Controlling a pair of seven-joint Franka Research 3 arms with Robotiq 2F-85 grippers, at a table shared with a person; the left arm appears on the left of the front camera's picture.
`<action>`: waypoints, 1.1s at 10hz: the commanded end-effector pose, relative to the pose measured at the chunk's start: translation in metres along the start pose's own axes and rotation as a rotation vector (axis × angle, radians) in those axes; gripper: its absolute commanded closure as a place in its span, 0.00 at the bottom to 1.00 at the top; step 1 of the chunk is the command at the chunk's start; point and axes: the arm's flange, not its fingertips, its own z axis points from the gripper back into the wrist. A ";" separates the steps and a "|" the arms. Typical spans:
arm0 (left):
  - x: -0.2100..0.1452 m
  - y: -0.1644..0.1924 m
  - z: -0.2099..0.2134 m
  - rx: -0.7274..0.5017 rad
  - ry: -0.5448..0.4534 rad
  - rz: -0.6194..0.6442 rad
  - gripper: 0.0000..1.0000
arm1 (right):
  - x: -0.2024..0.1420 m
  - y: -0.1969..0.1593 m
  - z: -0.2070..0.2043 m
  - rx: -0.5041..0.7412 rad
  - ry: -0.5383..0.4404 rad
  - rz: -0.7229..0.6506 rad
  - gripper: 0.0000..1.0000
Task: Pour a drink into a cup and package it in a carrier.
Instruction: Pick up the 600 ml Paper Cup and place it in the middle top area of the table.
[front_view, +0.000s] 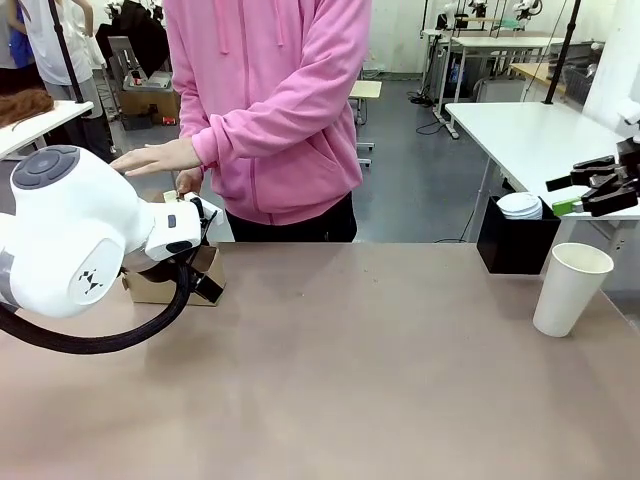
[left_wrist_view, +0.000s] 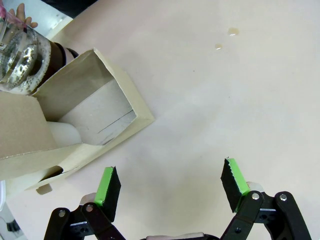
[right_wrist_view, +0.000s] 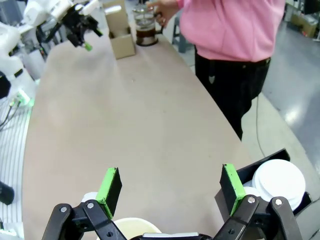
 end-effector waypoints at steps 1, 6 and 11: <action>0.000 0.000 0.000 -0.001 -0.001 0.000 0.00 | -0.005 -0.002 -0.002 0.001 -0.004 -0.012 0.00; 0.000 0.000 0.000 -0.001 -0.001 0.000 0.00 | -0.119 -0.013 0.102 -0.005 -0.469 -0.057 0.00; 0.000 0.000 0.000 -0.001 -0.001 0.000 0.00 | -0.208 -0.001 0.098 -0.049 -0.559 0.035 0.00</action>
